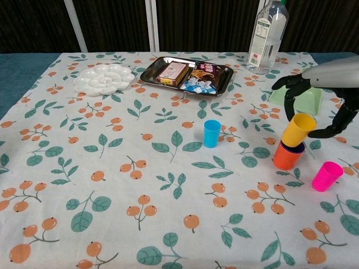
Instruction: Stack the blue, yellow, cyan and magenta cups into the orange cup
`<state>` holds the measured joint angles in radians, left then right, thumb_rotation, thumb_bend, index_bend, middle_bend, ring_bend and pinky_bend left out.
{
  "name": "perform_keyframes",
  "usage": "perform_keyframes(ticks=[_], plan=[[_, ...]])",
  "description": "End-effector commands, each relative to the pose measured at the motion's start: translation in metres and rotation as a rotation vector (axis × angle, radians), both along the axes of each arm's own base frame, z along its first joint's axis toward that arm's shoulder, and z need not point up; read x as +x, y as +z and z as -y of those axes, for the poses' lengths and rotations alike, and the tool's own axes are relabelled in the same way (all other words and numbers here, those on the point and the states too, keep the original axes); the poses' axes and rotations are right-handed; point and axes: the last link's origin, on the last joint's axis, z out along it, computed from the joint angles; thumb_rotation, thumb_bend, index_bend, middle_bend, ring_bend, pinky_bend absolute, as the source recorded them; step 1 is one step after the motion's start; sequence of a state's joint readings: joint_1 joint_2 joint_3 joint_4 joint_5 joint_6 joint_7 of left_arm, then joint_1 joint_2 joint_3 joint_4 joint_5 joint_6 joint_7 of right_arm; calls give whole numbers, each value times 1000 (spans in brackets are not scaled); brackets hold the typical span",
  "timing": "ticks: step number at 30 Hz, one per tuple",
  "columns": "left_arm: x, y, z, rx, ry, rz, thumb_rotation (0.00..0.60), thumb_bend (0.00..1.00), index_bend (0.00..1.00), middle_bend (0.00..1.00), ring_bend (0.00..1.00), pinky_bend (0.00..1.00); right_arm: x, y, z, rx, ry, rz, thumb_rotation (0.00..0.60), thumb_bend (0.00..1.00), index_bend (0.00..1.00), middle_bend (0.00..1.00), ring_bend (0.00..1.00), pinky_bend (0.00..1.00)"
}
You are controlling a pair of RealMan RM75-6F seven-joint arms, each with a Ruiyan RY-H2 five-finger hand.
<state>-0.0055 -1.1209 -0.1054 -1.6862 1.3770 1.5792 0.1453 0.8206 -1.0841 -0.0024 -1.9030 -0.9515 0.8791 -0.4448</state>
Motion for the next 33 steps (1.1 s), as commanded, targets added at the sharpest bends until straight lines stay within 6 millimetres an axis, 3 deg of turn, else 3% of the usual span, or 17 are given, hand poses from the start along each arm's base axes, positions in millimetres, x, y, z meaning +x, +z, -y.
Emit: perform_keyframes(ticks=[1, 14, 16, 24, 29, 33], plan=[[0, 0, 0, 1, 0, 0, 600, 187, 169, 97, 0, 0, -2, -1, 1, 1, -8, -2, 600, 416, 490, 0, 68, 115], [0, 1, 0, 2, -1, -4, 600, 187, 169, 98, 0, 0, -9, -6, -1, 16, -24, -15, 600, 416, 489, 0, 68, 115], [0, 1, 0, 2, 0, -3, 600, 187, 169, 98, 0, 0, -10, -6, -1, 21, -25, -17, 600, 416, 456, 0, 65, 115], [0, 0, 0, 1, -2, -4, 600, 187, 169, 98, 0, 0, -8, -10, -3, 40, -19, -17, 600, 416, 62, 0, 54, 115], [0, 0, 0, 2, -1, -2, 600, 187, 169, 98, 0, 0, -2, -8, -1, 21, -10, 6, 600, 416, 36, 0, 52, 115], [0, 0, 0, 0, -1, -2, 600, 187, 169, 98, 0, 0, 9, -1, 5, -13, 13, 31, 600, 416, 92, 0, 52, 115]])
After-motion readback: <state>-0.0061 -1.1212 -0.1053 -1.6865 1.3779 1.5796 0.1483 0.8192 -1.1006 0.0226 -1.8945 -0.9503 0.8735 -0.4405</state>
